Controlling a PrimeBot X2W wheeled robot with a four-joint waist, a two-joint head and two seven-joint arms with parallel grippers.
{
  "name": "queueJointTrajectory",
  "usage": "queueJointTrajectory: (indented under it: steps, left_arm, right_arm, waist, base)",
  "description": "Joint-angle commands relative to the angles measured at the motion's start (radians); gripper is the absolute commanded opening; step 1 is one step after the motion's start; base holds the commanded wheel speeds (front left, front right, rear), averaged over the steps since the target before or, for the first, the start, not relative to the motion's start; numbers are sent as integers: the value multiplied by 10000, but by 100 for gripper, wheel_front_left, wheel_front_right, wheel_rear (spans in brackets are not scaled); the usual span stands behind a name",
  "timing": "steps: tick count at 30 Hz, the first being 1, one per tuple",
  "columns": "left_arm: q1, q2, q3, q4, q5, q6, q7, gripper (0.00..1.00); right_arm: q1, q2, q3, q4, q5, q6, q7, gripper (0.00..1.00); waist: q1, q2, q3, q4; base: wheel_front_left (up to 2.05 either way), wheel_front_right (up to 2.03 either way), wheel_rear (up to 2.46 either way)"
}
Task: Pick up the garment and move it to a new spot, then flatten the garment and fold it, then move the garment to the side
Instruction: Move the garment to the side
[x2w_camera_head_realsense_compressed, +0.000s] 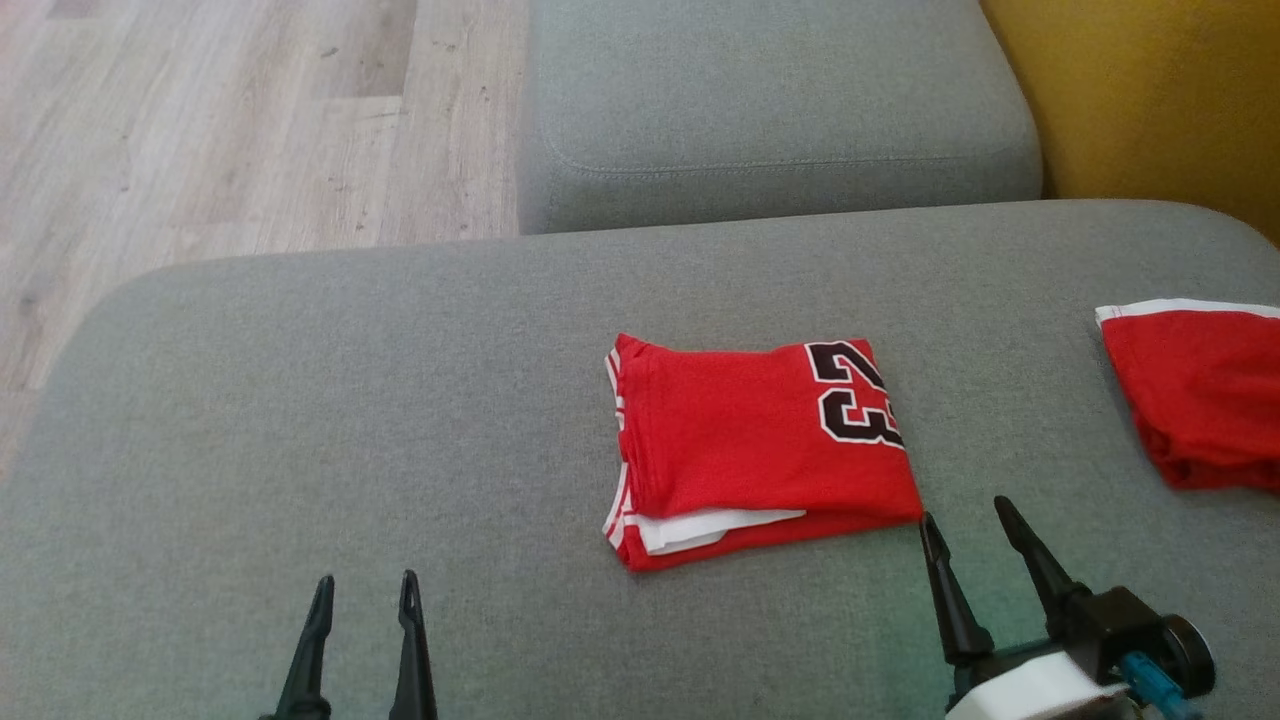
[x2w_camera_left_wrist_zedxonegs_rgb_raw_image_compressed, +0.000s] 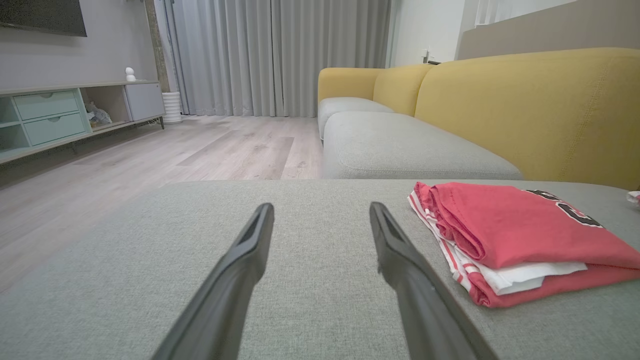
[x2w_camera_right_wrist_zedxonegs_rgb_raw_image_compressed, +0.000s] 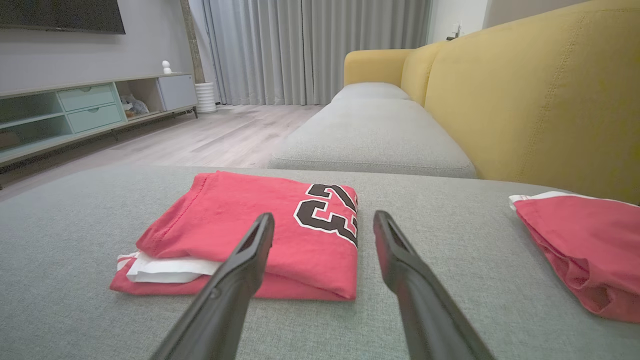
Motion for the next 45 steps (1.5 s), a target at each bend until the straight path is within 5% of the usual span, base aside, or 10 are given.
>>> queueJointTrajectory:
  steps: [1,13,19,35,36,38,39,45]
  left_arm:
    - [-336,-51,349,-278,93,-8,-65,100]
    - [-435,-51,227,-354,199,-2,-65,100]
    - [-538,-51,20,-309,254,-2,-65,100]
    - [-1697,-51,-712,-253,157,196,-65,100]
    - [-1740,-51,-732,-248,140,220,-65,100]
    - [-1788,-51,-751,-237,90,281,-65,100]
    - [-1803,-51,-753,-241,69,313,-65,100]
    - [-1839,-51,-677,-289,-47,418,-65,100]
  right_arm:
    - [-330,-4,220,-261,-33,-7,-116,100]
    - [-794,-48,44,209,105,-7,-116,100]
    - [-2122,-284,242,2119,866,-7,-109,100]
    - [-6226,-1272,1407,6095,3093,-7,2934,100]
    - [-6308,-1248,1513,6297,3228,-7,3110,96]
    - [-6392,-1135,1741,6491,3629,-7,3258,10]
    - [-6404,-1078,1882,6489,3886,-7,3291,0]
    - [-6652,-1499,2724,6028,4833,-7,3074,0]
  waist:
    - [0,0,19,-5]
    - [0,0,373,42]
    - [0,0,735,101]
    - [0,0,2309,840]
    - [0,0,2354,880]
    - [0,0,2411,912]
    - [0,0,2440,902]
    - [0,0,2617,334]
  base:
    - [0,0,0]
    - [0,0,0]
    - [0,0,0]
    - [0,0,0]
    - [0,0,0]
    - [0,0,0]
    - [0,0,0]
    - [0,0,0]
